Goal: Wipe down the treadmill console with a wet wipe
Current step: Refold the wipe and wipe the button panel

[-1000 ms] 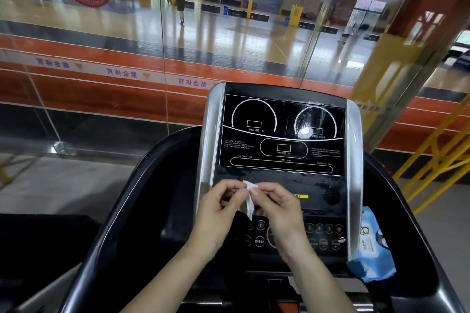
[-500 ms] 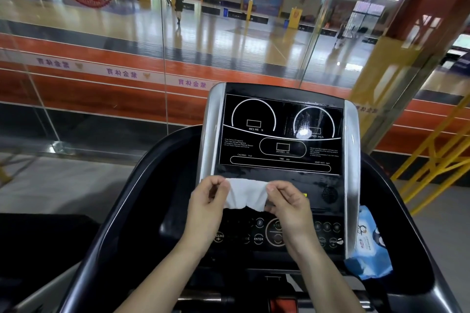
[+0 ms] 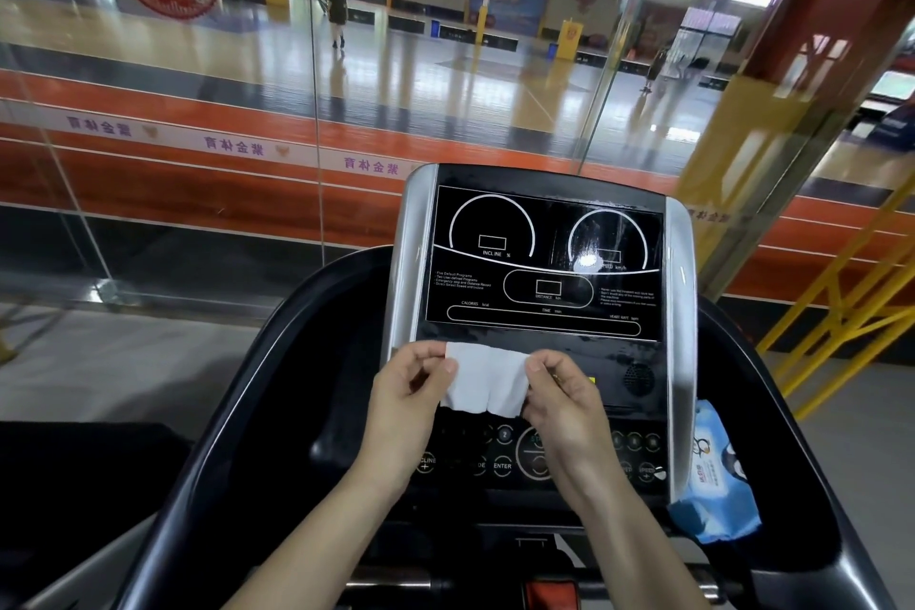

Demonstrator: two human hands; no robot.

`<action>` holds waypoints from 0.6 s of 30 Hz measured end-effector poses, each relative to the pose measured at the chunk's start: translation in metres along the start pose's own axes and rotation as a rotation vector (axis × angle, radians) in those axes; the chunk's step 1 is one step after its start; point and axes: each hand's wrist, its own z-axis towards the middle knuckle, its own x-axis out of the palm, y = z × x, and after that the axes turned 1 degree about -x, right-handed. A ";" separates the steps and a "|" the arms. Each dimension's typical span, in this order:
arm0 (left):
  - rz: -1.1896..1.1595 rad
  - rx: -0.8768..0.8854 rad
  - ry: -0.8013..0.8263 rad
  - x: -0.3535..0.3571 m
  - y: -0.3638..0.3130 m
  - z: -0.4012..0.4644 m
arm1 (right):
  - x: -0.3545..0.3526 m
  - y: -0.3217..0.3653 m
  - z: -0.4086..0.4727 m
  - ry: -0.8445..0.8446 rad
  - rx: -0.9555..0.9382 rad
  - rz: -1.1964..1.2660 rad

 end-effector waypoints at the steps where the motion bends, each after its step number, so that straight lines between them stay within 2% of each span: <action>1: -0.003 0.001 -0.003 0.000 0.001 0.001 | 0.000 0.002 -0.001 0.020 0.010 0.014; 5: 0.038 0.024 0.058 0.001 -0.001 -0.001 | 0.004 0.011 -0.005 0.078 0.038 0.058; 10: 0.089 0.064 0.207 -0.002 -0.006 -0.003 | 0.000 0.011 -0.003 0.059 -0.044 -0.130; 13: 0.126 0.068 0.323 -0.002 -0.004 -0.006 | 0.001 0.014 -0.004 0.030 -0.037 -0.103; 18: 0.274 0.146 0.307 -0.002 0.002 -0.006 | -0.001 0.014 -0.007 0.025 -0.034 -0.086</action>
